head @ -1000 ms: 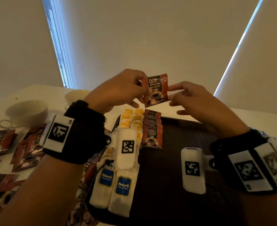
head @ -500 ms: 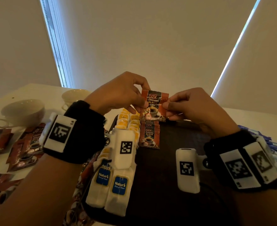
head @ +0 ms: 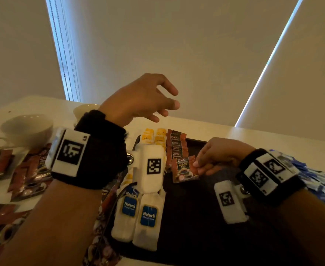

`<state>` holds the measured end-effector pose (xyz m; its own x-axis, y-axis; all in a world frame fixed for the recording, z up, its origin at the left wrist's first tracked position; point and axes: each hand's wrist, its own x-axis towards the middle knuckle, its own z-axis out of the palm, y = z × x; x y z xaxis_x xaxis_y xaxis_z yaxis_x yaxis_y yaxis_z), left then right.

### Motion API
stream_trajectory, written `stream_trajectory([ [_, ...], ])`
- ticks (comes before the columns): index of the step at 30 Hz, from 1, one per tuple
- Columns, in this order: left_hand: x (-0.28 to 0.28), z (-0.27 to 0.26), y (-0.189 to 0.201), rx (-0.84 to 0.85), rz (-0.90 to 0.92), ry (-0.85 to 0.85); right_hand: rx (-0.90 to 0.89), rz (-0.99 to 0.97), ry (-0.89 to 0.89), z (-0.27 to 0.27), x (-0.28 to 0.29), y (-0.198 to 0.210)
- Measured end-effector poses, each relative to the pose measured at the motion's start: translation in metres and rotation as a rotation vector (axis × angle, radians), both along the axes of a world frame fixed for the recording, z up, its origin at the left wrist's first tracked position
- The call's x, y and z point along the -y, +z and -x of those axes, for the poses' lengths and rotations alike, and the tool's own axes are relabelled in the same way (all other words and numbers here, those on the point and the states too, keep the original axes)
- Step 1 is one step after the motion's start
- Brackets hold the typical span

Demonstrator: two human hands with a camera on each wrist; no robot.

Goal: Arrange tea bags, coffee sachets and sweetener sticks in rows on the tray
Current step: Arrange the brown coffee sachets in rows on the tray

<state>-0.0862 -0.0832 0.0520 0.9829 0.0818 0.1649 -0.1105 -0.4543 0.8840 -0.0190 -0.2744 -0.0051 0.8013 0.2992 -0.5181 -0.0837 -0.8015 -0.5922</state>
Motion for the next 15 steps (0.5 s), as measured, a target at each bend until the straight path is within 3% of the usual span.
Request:
stream_trajectory([
  [10, -0.005, 0.003, 0.003, -0.002, 0.003, -0.013, 0.098, 0.171, 0.051, -0.005, -0.022, -0.014],
  [15, -0.002, 0.003, 0.003, 0.001, -0.015, -0.021, 0.173, 0.243, 0.191, 0.002, -0.027, -0.011],
])
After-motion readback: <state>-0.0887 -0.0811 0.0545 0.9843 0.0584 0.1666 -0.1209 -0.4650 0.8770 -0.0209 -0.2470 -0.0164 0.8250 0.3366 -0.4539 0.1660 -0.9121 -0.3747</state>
